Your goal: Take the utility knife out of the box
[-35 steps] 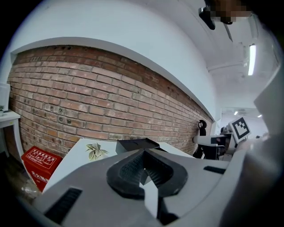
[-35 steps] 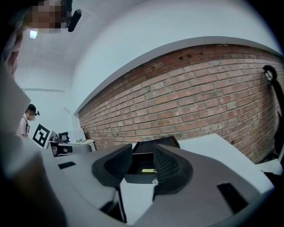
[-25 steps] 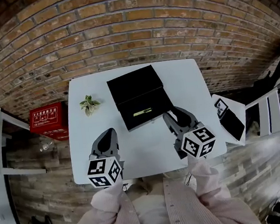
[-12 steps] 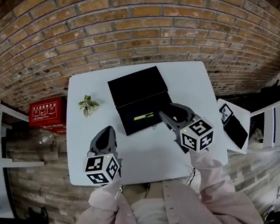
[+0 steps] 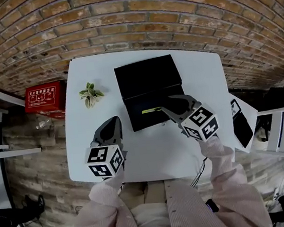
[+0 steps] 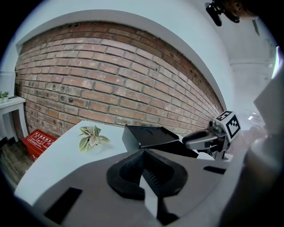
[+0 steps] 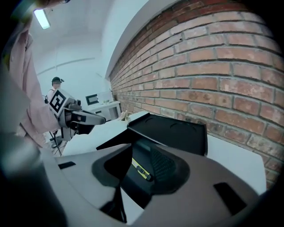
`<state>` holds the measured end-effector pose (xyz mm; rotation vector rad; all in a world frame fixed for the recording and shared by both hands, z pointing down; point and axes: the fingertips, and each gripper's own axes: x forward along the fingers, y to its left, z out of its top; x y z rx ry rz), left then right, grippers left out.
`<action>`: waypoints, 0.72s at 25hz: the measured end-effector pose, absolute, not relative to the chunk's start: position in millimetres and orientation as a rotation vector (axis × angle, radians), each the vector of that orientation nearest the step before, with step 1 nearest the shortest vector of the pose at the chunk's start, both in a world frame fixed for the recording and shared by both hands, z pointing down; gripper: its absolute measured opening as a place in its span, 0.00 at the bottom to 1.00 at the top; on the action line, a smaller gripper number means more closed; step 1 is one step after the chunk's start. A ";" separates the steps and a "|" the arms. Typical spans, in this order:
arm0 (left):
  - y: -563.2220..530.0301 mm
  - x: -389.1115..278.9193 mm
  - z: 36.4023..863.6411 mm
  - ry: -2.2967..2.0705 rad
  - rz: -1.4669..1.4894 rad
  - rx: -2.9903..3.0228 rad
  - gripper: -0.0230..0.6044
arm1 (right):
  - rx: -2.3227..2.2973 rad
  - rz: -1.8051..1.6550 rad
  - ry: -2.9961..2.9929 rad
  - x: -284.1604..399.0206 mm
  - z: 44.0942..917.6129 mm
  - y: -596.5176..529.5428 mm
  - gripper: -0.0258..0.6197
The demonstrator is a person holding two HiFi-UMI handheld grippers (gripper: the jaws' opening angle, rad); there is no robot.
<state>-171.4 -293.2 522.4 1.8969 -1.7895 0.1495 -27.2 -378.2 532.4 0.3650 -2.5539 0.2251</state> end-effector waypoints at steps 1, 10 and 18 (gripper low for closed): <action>-294.4 -172.3 525.4 -1.783 0.150 1.893 0.02 | 0.323 0.207 -2.531 -30.4 537.0 -378.0 0.24; -301.9 -176.9 546.1 -1.729 0.161 1.877 0.02 | -0.016 0.066 -2.275 -51.2 581.8 -364.3 0.24; -306.7 -178.7 557.1 -1.690 0.170 1.867 0.02 | -0.138 0.000 -2.126 -57.2 608.3 -360.6 0.24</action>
